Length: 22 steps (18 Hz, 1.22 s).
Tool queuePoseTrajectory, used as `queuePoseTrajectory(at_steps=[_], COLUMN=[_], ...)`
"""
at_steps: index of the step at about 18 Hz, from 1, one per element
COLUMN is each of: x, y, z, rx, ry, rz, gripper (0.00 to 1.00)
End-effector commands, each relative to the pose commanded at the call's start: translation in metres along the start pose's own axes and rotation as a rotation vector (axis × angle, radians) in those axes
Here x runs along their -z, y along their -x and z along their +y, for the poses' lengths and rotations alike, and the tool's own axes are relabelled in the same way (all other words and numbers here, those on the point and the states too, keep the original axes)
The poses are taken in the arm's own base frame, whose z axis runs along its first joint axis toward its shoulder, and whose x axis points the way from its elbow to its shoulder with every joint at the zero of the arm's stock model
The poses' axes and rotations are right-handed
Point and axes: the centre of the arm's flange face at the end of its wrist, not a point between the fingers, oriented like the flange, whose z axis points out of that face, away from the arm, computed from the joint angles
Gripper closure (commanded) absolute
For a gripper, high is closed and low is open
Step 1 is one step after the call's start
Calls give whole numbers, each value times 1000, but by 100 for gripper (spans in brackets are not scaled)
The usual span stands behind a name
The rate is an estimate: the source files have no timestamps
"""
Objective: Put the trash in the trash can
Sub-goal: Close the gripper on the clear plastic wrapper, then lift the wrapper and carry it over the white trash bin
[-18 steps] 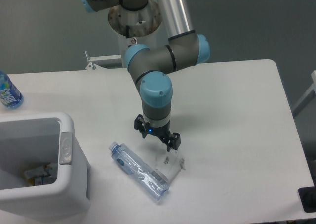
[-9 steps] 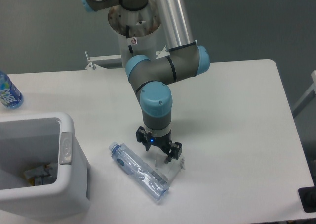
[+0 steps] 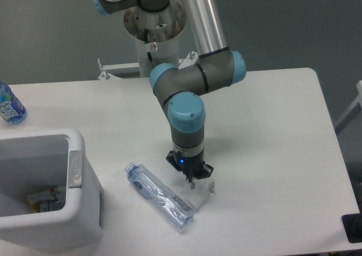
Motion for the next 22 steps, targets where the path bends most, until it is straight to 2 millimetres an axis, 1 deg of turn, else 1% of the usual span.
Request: queuePoseTrajectory(at_steps=[3, 5, 7, 10, 11, 12, 15, 17, 18, 19, 22], x=[21, 46, 75, 119, 134, 144, 183, 233, 249, 307, 333], y=[17, 32, 46, 54, 55, 59, 64, 59, 55, 0, -33], z=[18, 28, 33, 30, 27, 25, 5, -3, -8, -39, -49], rx=[-41, -13, 16, 52, 84, 130, 261, 341, 374, 448, 481], ry=[-11, -80, -193, -322, -358, -397, -514, -596, -630, -708, -730], rz=[-5, 10, 26, 24, 24, 38, 84, 90, 113, 190, 224], gripper=[100, 100, 100, 100, 100, 100, 100, 100, 100, 100, 100])
